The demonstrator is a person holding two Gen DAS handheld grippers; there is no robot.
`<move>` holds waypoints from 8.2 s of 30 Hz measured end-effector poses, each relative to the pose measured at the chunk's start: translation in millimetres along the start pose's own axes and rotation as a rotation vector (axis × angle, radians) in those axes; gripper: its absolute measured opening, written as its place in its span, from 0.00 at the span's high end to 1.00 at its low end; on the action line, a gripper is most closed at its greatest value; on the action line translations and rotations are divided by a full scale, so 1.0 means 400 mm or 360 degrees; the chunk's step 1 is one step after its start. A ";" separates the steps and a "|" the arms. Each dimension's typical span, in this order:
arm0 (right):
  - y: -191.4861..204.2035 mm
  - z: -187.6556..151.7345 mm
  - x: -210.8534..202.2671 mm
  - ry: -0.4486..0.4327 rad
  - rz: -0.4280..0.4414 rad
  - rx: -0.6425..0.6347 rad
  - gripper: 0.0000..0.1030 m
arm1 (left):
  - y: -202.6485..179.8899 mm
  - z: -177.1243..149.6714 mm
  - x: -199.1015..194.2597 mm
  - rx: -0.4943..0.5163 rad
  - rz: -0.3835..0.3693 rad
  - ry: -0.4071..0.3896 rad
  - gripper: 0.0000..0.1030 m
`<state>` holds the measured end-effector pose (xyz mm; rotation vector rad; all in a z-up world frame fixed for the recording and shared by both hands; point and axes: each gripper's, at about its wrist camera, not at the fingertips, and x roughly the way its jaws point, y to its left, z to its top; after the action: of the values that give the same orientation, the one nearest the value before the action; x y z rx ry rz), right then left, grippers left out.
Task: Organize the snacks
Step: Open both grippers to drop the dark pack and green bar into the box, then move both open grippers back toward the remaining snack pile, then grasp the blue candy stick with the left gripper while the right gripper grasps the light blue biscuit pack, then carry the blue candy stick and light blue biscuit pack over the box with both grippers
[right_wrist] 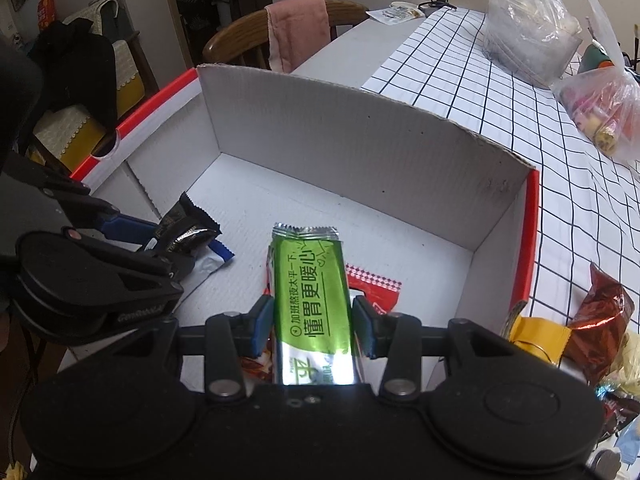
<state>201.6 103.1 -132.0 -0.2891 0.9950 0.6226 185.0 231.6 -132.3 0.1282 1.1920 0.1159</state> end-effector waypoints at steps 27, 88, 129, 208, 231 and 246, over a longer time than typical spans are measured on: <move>-0.035 -0.029 -0.250 -0.0370 0.0070 0.0109 0.36 | 0.001 -0.042 -0.231 -0.0130 -0.0142 -0.0387 0.42; -0.770 -0.471 -0.333 -0.0327 -0.0225 0.0455 0.01 | -0.735 0.110 -0.110 0.0213 -0.0256 -0.0361 0.21; -0.781 -0.404 -0.129 -0.0164 -0.0428 0.0569 0.37 | -0.830 0.121 0.005 0.0332 -0.0273 -0.0262 0.86; -0.726 -0.381 -0.372 -0.0462 -0.0400 0.0556 0.55 | -0.618 0.035 -0.227 -0.0100 -0.0434 -0.0414 0.88; -0.374 -0.190 -0.410 -0.0533 -0.0089 0.0271 0.55 | -0.284 -0.039 -0.332 -0.0322 -0.0379 -0.0554 0.88; -0.112 -0.053 -0.239 -0.0404 0.0010 0.0074 0.55 | -0.018 -0.090 -0.264 -0.0416 -0.0238 -0.0525 0.88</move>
<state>177.0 23.1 -64.2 -0.1612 0.7652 0.6239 113.1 209.1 -49.5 -0.1662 0.8449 0.1134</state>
